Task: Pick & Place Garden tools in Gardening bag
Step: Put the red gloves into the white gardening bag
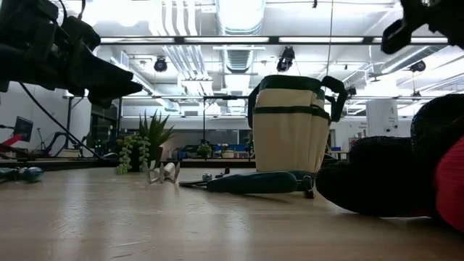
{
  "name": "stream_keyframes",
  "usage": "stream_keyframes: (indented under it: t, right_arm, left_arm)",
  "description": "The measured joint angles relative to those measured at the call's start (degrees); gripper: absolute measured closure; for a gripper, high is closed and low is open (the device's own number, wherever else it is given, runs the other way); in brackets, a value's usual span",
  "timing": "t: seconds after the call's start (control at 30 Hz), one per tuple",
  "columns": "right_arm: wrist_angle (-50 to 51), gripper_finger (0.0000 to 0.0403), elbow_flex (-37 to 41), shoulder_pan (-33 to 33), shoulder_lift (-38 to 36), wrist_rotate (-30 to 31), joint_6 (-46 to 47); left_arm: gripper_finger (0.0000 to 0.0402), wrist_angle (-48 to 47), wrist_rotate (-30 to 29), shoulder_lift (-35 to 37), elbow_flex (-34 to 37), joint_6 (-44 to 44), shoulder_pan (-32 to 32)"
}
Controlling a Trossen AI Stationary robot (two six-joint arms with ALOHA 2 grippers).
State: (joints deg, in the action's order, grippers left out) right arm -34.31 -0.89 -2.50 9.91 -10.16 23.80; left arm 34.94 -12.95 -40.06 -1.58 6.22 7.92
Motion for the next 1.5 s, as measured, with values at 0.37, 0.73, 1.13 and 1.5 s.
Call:
stream_keyframes:
  t: [0.37,0.73,1.13,1.5]
  right_arm:
    - [0.52,0.0336,-3.07,-11.06,19.78,-2.29,5.18]
    - [16.42,0.0270,-25.17,-27.48,41.21,8.58,-1.12]
    - [49.02,0.0145,-50.24,-33.94,68.45,14.31,-1.45]
    - [57.34,0.0144,-60.86,-37.62,87.74,14.19,-4.14]
  left_arm:
    - [0.0168,-0.04,0.00,-0.01,0.01,0.01,0.01]
    - [0.0168,-0.16,0.01,-0.01,0.01,0.00,0.01]
    - [0.0168,-0.37,0.00,-0.01,0.00,0.01,0.00]
    - [0.0168,-0.37,0.01,-0.01,0.01,0.00,0.02]
